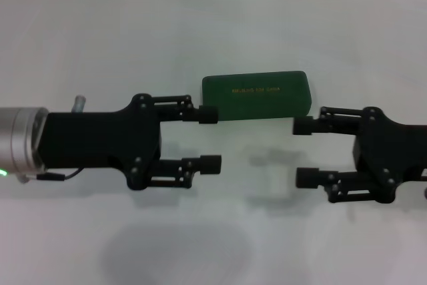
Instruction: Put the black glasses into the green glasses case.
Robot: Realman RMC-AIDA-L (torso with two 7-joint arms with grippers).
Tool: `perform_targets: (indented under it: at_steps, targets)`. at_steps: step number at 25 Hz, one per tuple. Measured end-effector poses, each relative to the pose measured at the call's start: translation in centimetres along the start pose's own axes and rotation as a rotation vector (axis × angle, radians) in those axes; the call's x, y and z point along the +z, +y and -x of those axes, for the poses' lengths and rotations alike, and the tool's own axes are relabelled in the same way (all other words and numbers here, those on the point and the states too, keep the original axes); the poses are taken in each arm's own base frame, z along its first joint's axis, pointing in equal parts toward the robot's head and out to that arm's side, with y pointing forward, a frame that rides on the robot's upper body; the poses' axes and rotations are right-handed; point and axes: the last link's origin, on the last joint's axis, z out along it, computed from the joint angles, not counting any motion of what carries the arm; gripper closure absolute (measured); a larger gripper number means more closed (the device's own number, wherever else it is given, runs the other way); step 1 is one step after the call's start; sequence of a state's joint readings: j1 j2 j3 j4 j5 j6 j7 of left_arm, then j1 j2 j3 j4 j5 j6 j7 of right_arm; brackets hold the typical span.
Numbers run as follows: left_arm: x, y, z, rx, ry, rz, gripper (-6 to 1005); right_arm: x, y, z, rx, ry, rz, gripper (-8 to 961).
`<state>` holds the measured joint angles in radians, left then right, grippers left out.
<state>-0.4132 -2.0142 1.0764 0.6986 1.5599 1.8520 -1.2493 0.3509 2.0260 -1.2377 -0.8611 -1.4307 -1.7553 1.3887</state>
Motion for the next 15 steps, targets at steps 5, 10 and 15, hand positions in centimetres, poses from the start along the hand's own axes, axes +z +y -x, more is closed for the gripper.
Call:
perform_targets:
  at_steps: [5, 10, 15]
  targets:
    - [-0.6, 0.9, 0.5, 0.005, 0.047, 0.007, 303, 1.0, 0.0, 0.5, -0.015, 0.008, 0.044, 296]
    - [-1.4, 1.1, 0.4, 0.017, 0.091, -0.025, 305, 1.0, 0.1, 0.4, -0.02, -0.008, 0.047, 151]
    - [-1.9, 1.2, 0.5, 0.028, 0.103, -0.045, 305, 1.0, 0.3, 0.3, -0.025, -0.01, 0.052, 151]
